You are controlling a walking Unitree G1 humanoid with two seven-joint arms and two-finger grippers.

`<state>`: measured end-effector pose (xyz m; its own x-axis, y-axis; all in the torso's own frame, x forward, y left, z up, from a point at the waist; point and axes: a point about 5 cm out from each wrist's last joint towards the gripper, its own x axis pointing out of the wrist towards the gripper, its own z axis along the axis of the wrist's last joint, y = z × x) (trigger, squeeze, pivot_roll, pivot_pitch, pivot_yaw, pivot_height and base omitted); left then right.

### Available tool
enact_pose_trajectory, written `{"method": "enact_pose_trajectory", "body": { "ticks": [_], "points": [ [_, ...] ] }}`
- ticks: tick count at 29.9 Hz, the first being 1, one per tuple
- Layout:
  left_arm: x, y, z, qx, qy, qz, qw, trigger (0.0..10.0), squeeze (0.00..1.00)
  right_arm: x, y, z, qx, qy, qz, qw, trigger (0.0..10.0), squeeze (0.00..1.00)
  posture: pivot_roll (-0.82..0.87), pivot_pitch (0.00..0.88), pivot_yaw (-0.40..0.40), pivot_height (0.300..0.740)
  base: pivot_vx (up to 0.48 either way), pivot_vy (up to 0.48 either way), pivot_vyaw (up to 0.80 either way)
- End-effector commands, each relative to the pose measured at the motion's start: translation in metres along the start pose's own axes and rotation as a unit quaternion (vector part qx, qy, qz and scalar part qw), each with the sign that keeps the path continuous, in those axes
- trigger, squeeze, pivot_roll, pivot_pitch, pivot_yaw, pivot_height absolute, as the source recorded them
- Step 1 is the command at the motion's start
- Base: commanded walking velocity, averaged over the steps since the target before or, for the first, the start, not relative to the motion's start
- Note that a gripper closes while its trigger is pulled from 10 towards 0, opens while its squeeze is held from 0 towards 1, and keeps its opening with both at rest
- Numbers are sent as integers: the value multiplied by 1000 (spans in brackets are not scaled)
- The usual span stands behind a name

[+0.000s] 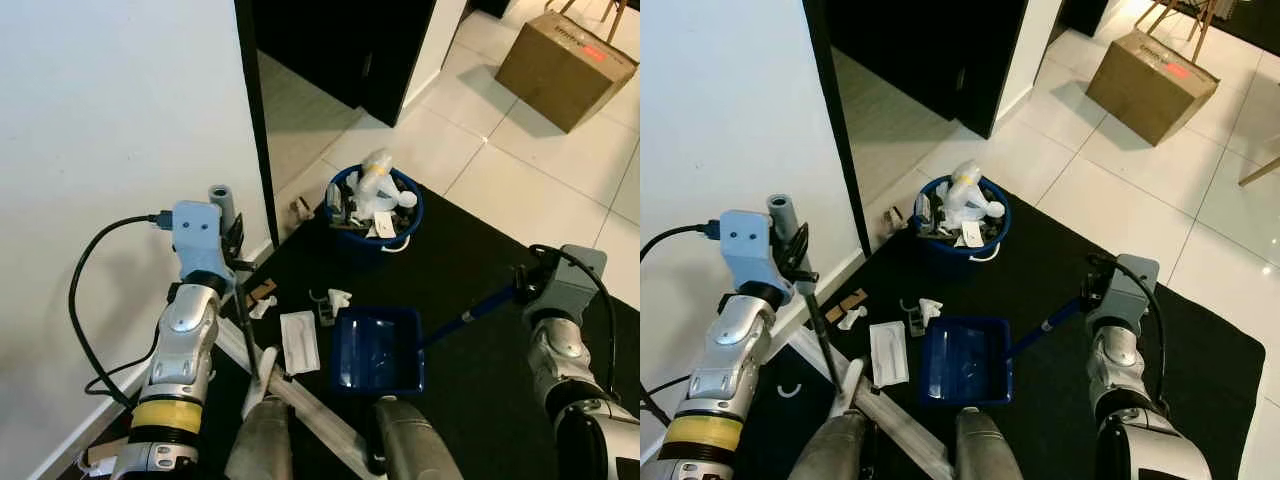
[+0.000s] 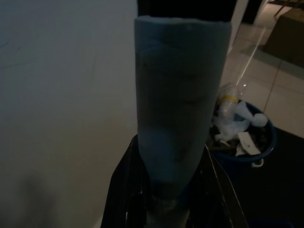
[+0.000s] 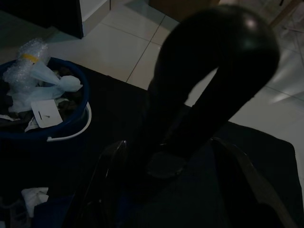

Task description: Sweep floor

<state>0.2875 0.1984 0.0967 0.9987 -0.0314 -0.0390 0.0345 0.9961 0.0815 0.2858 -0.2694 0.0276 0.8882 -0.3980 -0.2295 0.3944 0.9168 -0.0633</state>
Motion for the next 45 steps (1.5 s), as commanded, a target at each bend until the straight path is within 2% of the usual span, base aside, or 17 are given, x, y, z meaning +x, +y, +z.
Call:
{"method": "enact_pose_trajectory", "body": {
  "ticks": [1, 15, 16, 17, 18, 20, 21, 22, 23, 35, 40, 44, 45],
  "points": [
    [-3, 5, 5, 12, -7, 2, 1000, 10000, 0, 0, -10, -4, -2, 18, -17, 1000, 10000, 0, 169, 216, -62, 740, 0, 0, 0],
    [-2, 9, 8, 15, -7, 12, 1000, 10000, 0, 4, -17, 5, -9, 9, -29, 999, 10000, 0, 171, 198, -68, 740, 0, 0, 0],
    [-1, 9, 9, 16, -8, 13, 1000, 10000, 0, 5, -17, 5, -11, 9, -31, 999, 9490, 0, 171, 195, -68, 740, 0, 0, 0],
    [0, 10, 10, 17, -9, 14, 1000, 10000, 0, 5, -18, 5, -14, 10, -33, 999, 6549, 0, 171, 189, -69, 740, 0, 0, 0],
    [0, 10, 10, 17, -9, 14, 1000, 10000, 0, 5, -18, 5, -14, 10, -33, 999, 6549, 0, 171, 189, -69, 740, 0, 0, 0],
    [0, 10, 10, 17, -9, 15, 1000, 10000, 0, 5, -18, 5, -18, 11, -33, 999, 4157, 0, 172, 185, -69, 740, 0, 0, 0],
    [0, 10, 10, 17, -9, 15, 1000, 10000, 0, 5, -18, 5, -18, 11, -33, 999, 4157, 0, 172, 185, -69, 740, 0, 0, 0],
    [0, 10, 10, 17, -9, 16, 1000, 10000, 0, 5, -18, 5, -23, 10, -37, 999, 2314, 0, 172, 185, -69, 740, 0, 0, 0],
    [0, 11, 11, 18, -10, 16, 1000, 10000, 0, 5, -18, 5, -26, 9, -41, 999, 0, 0, 172, 185, -69, 740, 0, 0, 0],
    [4, 12, 9, 24, -11, 22, 999, 10000, 0, 4, -18, 5, -19, 2, -43, 999, 0, 0, 148, 124, -81, 740, 0, 0, 0],
    [13, 11, 23, 24, -41, 30, 998, 10000, 0, 6, -24, 16, -16, -30, -45, 998, 0, 0, 119, 117, -72, 740, 0, 0, 0],
    [18, 7, 33, 15, -68, 28, 997, 10000, 0, 9, -29, 26, 8, -57, -36, 998, 0, 0, 118, 131, -67, 740, 0, 0, 0],
    [20, 2, 38, 9, -82, 20, 996, 10000, 0, 12, -27, 36, 17, -79, -19, 997, 0, 0, 123, 146, -61, 740, 0, 0, 0]
  ]
}}
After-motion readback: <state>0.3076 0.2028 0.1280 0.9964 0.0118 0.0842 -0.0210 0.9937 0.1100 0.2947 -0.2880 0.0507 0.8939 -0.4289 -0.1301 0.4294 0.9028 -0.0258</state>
